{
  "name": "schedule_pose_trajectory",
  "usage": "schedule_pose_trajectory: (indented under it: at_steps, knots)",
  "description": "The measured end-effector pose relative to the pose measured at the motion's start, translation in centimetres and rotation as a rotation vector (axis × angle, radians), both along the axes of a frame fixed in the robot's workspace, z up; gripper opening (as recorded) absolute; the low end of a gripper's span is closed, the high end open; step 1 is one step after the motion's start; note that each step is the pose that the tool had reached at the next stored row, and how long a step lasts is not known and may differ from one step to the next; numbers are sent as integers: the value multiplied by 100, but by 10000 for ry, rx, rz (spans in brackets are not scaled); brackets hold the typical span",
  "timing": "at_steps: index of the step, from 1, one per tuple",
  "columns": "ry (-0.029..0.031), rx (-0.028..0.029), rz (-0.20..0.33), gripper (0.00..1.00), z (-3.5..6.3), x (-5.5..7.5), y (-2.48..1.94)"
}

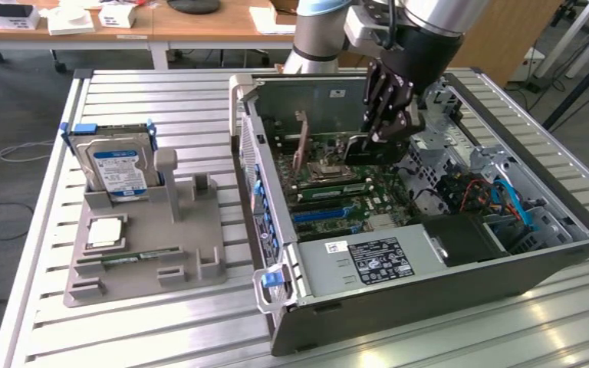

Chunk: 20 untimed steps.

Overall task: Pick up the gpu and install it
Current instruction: 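Insert the gpu into the slot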

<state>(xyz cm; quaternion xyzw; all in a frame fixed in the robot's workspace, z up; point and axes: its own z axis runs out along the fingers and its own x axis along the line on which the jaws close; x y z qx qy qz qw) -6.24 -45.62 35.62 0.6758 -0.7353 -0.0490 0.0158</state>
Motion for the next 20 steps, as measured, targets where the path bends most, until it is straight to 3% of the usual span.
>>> schedule_pose_trajectory:
  at_steps: [16,20]
  knots:
    - [337,-1,381,27,-30,80,-2]
    - [359,-3,442,27,-32,83,-3]
